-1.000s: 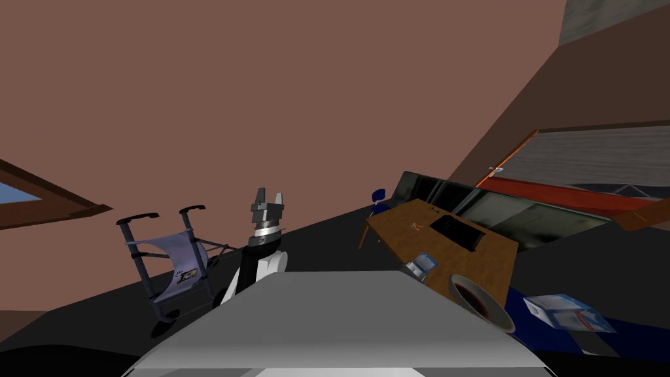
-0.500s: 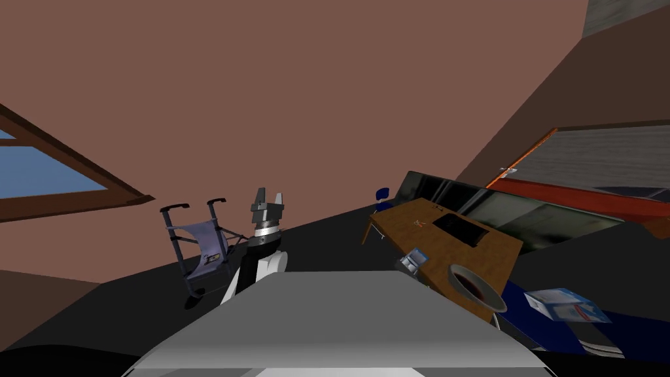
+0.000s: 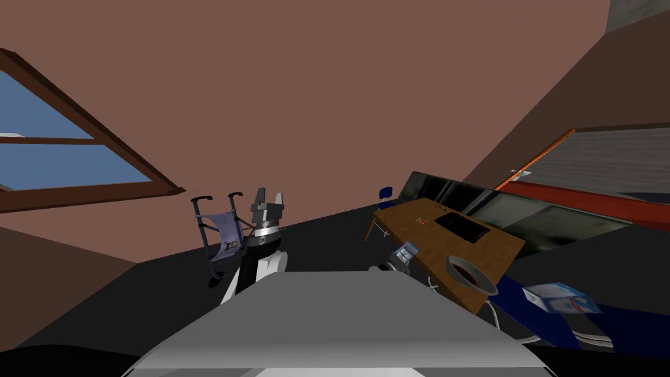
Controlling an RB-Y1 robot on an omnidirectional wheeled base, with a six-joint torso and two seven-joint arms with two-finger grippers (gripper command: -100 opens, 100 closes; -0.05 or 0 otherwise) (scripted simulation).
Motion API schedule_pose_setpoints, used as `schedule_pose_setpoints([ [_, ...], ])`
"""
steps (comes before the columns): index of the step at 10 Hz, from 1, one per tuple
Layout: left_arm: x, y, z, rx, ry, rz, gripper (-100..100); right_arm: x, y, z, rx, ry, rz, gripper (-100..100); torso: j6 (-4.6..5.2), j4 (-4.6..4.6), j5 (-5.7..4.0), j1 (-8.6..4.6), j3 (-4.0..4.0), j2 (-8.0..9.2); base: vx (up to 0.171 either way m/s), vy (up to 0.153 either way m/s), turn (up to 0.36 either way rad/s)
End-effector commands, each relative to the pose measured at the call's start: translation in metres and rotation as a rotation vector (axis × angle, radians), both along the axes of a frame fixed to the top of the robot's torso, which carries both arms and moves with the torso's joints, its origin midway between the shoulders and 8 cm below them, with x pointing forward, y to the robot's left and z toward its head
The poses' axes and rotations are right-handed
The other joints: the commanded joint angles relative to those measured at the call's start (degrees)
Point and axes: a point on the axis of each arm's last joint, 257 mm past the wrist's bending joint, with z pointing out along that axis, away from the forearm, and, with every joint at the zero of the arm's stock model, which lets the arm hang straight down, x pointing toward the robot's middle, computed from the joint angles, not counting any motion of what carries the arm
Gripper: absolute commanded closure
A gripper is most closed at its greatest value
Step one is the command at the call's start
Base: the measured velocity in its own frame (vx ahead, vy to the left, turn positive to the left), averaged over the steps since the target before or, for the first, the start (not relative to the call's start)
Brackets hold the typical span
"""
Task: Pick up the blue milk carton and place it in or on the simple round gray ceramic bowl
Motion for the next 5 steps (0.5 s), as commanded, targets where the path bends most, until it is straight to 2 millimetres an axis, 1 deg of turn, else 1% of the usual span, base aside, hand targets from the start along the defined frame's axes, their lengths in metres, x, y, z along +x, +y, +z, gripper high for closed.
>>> schedule_pose_setpoints([
  [1,0.000,0.000,0.000,0.000,0.000,0.000,0,0.013,0.007,0.003,0.020,-0.024,0.011,100,0.00,0.00,0.00,0.00,0.00,0.00,-0.141,0.064,0.098],
  [2,0.000,0.000,0.000,0.000,0.000,0.000,0,0.030,0.015,0.005,0.052,-0.050,0.023,100,0.08,0.03,0.02,0.03,0.07,0.11,-0.178,0.072,0.063],
  [3,0.000,0.000,0.000,0.000,0.000,0.000,0,0.038,0.016,0.006,0.065,-0.058,0.030,100,0.07,0.09,0.02,0.08,0.18,0.27,-0.189,0.072,0.037],
  [4,0.000,0.000,0.000,0.000,0.000,0.000,0,0.045,0.007,0.007,0.066,-0.052,0.036,100,0.13,0.13,0.04,0.06,0.26,0.38,-0.162,0.057,-0.043],
  [5,0.000,0.000,0.000,0.000,0.000,0.000,0,0.045,-0.008,0.009,0.052,-0.036,0.036,100,0.23,0.14,0.07,-0.05,0.27,0.40,-0.106,0.011,-0.103],
])
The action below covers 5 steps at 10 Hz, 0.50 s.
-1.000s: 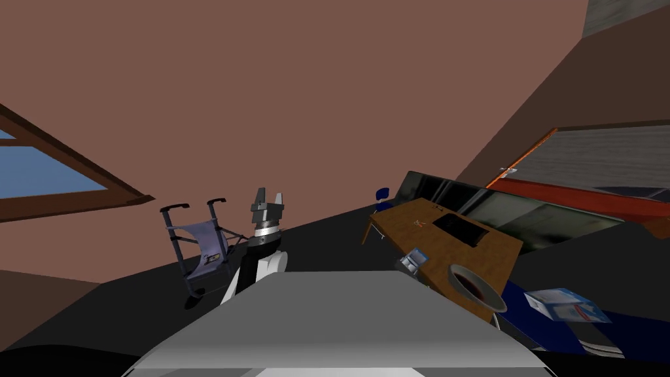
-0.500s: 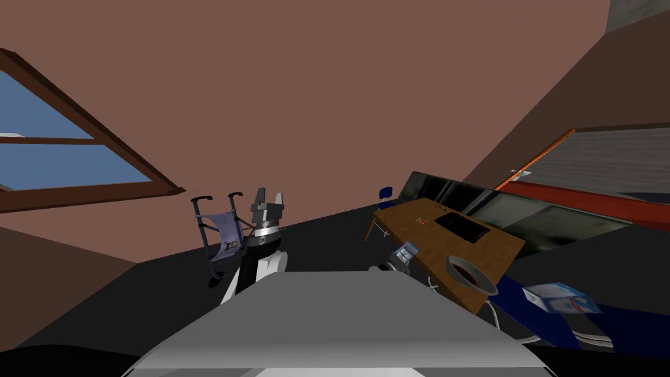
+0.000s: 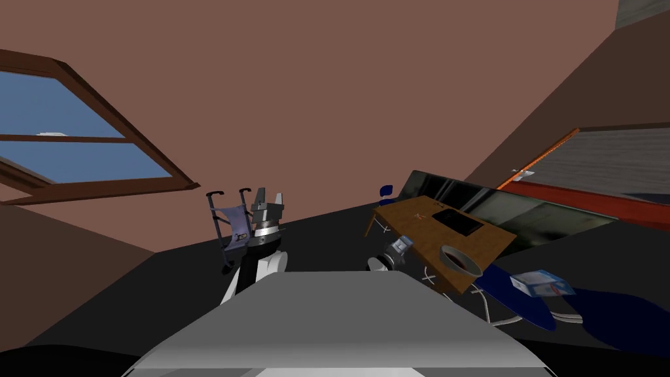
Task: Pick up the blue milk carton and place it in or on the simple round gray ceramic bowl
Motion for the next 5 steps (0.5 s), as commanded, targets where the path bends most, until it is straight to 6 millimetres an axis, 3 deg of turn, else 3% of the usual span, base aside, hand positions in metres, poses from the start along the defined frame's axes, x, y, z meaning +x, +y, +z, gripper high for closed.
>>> schedule_pose_setpoints([
  [1,0.000,0.000,0.000,0.000,0.000,0.000,0,0.000,-0.019,0.003,-0.020,0.021,-0.002,100,0.00,0.00,0.00,0.00,0.00,0.00,-0.029,-0.038,-0.115],
  [3,0.000,0.000,0.000,0.000,0.000,0.000,0,-0.001,-0.031,0.006,-0.034,0.033,-0.004,100,-0.02,-0.08,0.01,-0.31,-0.26,-0.49,0.027,-0.069,-0.040],
  [5,0.000,0.000,0.000,0.000,0.000,0.000,0,-0.006,-0.060,0.012,-0.070,0.062,-0.011,100,0.00,-0.15,0.07,-0.19,-0.39,-0.67,0.035,-0.061,-0.065],
])
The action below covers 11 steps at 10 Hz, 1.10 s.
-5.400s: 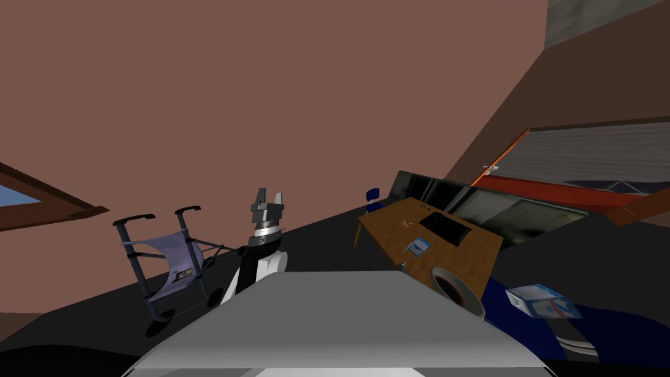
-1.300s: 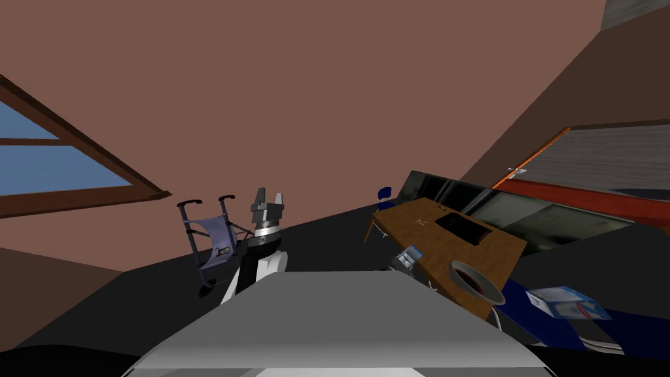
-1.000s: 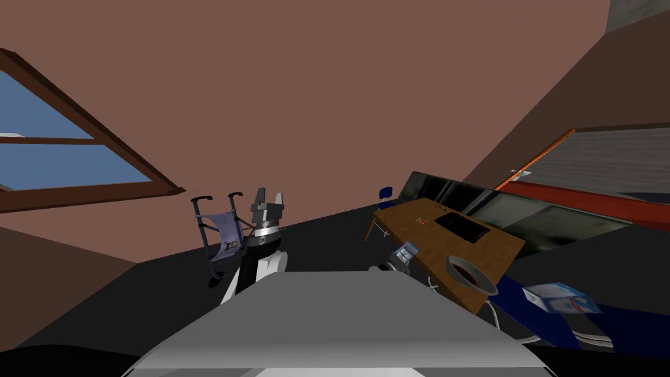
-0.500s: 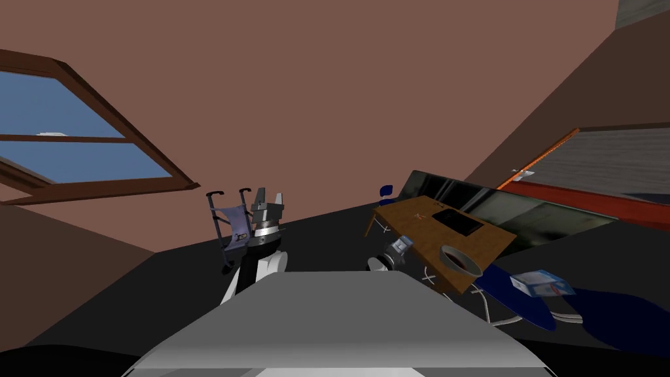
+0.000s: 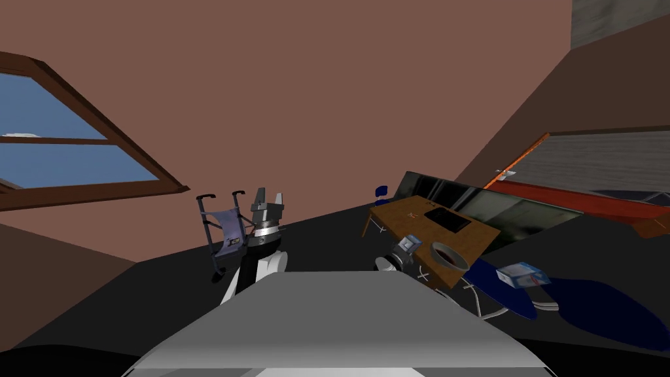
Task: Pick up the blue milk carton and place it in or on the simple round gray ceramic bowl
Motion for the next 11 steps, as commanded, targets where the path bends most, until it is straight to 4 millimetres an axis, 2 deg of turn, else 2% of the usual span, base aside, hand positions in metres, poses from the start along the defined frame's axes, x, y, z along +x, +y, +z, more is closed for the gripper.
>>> schedule_pose_setpoints([
  [1,0.000,0.000,0.000,0.000,0.000,0.000,0,-0.006,-0.026,0.007,-0.036,0.031,-0.008,100,0.00,0.00,0.00,0.00,0.00,0.00,0.069,-0.093,-0.081],
  [3,0.000,0.000,0.000,0.000,0.000,0.000,0,-0.013,-0.059,0.018,-0.081,0.063,-0.019,100,0.05,-0.04,0.06,-0.15,-0.08,-0.13,0.052,-0.120,-0.072],
  [4,0.000,0.000,0.000,0.000,0.000,0.000,0,-0.010,-0.057,0.020,-0.078,0.052,-0.015,100,0.11,-0.05,0.09,-0.12,-0.04,-0.03,0.019,-0.080,-0.062],
  [6,0.000,0.000,0.000,0.000,0.000,0.000,0,-0.021,-0.090,0.032,-0.125,0.093,-0.031,100,0.07,-0.06,0.16,0.21,-0.05,-0.04,0.046,-0.064,-0.064],
  [7,0.000,0.000,0.000,0.000,0.000,0.000,0,-0.021,-0.090,0.032,-0.125,0.093,-0.031,100,0.13,-0.06,0.23,0.18,-0.06,-0.06,0.034,-0.056,-0.036],
  [8,0.000,0.000,0.000,0.000,0.000,0.000,0,-0.024,-0.105,0.038,-0.145,0.107,-0.037,100,0.08,-0.09,0.17,0.20,-0.08,-0.07,0.037,-0.062,-0.027],
  [9,0.000,0.000,0.000,0.000,0.000,0.000,0,-0.024,-0.105,0.038,-0.145,0.107,-0.037,100,0.18,-0.12,0.15,0.04,-0.11,-0.09,0.034,-0.047,-0.017],
  [10,0.000,0.000,0.000,0.000,0.000,0.000,0,-0.028,-0.118,0.045,-0.164,0.120,-0.043,100,0.20,-0.15,0.07,-0.02,-0.12,-0.08,0.030,-0.045,-0.041],
  [11,0.000,0.000,0.000,0.000,0.000,0.000,0,-0.028,-0.118,0.045,-0.164,0.120,-0.043,100,0.28,-0.18,0.06,-0.19,-0.14,-0.10,0.020,-0.042,-0.033],
])
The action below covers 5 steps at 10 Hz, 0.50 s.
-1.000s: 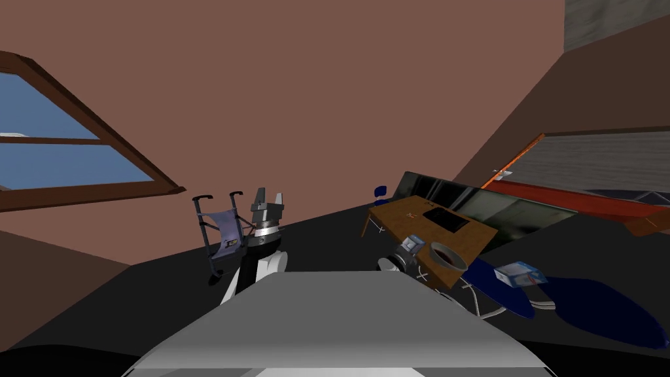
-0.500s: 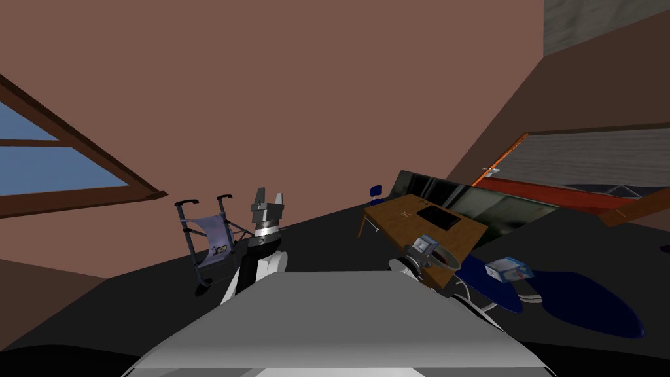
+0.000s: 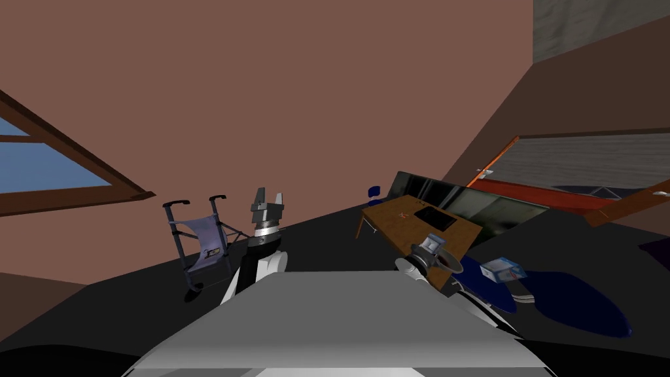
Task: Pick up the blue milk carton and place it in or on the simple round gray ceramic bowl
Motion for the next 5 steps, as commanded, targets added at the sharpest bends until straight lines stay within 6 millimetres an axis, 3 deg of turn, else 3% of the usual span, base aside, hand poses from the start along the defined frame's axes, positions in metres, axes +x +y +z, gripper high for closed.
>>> schedule_pose_setpoints([
  [1,0.000,0.000,0.000,0.000,0.000,0.000,0,-0.009,-0.023,0.011,-0.033,0.028,-0.012,100,0.00,0.00,0.00,0.00,0.00,0.00,0.043,-0.070,-0.074],
  [3,0.000,0.000,0.000,0.000,0.000,0.000,0,-0.013,-0.037,0.018,-0.051,0.043,-0.019,100,0.10,-0.02,0.06,-0.21,-0.05,-0.08,0.054,-0.099,-0.062],
  [4,0.000,0.000,0.000,0.000,0.000,0.000,0,-0.012,-0.030,0.014,-0.045,0.040,-0.017,100,0.06,0.01,0.06,-0.23,-0.04,-0.08,0.021,-0.052,-0.012],
  [5,0.000,0.000,0.000,0.000,0.000,0.000,0,-0.013,-0.032,0.014,-0.048,0.041,-0.019,-100,-0.01,0.03,0.05,0.00,0.01,-0.01,0.004,-0.012,0.000],
])
